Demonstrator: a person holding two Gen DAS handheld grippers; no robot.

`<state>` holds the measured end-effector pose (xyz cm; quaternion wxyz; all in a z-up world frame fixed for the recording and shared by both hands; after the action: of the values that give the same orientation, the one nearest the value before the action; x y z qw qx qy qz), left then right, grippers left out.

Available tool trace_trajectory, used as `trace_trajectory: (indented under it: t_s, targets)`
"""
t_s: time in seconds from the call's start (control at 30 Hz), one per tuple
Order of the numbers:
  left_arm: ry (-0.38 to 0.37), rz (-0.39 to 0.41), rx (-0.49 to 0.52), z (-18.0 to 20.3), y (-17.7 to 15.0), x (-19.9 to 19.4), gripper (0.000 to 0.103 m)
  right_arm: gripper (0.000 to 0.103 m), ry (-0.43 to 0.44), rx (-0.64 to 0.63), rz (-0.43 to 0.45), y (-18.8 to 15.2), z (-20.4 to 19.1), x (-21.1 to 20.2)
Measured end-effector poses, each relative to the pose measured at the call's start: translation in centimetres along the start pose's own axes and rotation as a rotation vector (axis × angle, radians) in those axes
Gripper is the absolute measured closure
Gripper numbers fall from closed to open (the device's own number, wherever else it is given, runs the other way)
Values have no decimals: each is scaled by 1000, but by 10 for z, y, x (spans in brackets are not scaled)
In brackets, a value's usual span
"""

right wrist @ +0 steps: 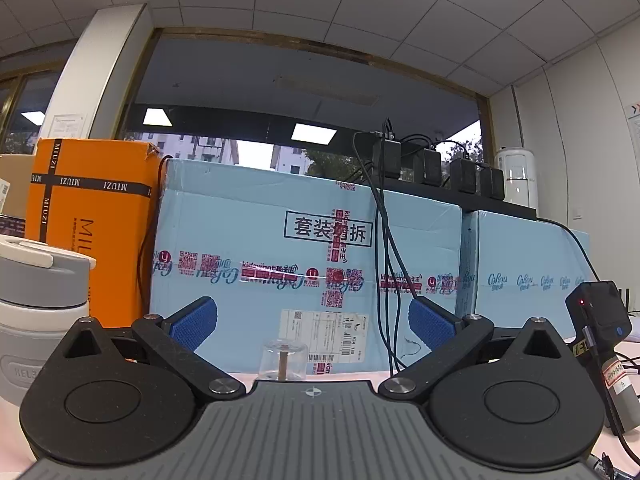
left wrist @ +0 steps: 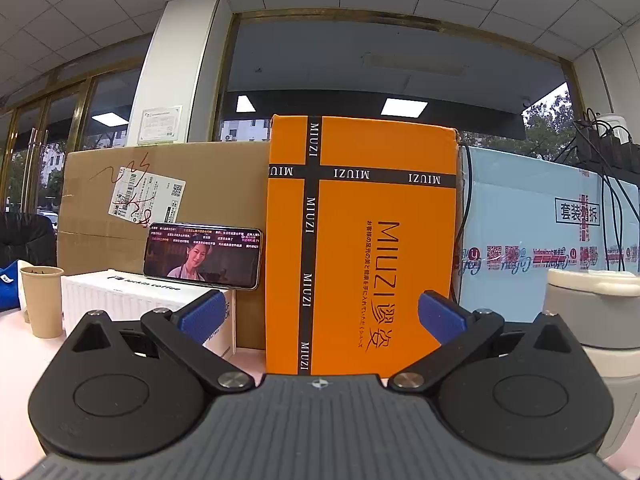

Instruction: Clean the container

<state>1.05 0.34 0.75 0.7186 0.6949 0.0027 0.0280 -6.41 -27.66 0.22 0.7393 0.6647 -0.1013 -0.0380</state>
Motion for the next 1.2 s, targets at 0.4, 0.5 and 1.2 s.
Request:
trace_trajectory:
  t_s: [0.4, 0.5, 1.2]
  targets:
    - [-16, 12, 11, 3, 0, -1, 0, 0, -5, 33, 6, 0, 5, -2]
    - [-18, 10, 8, 2, 0, -1, 0, 0, -5, 30, 7, 0, 5, -2]
    - [-22, 7, 6, 1, -1, 0, 0, 0, -6, 38, 12, 0, 5, -3]
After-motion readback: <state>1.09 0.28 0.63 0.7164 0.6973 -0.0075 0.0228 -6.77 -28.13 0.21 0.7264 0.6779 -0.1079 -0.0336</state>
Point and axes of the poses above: each gripper's, at about its wrist camera, not at the fingertips, and x roughly the way its jaws point, z to its right, y to its top, the point moved 3 cm from there along x, roughly the way its jaws point, and after that the axes turned 5 degrees about y, right-handed, at the moved point
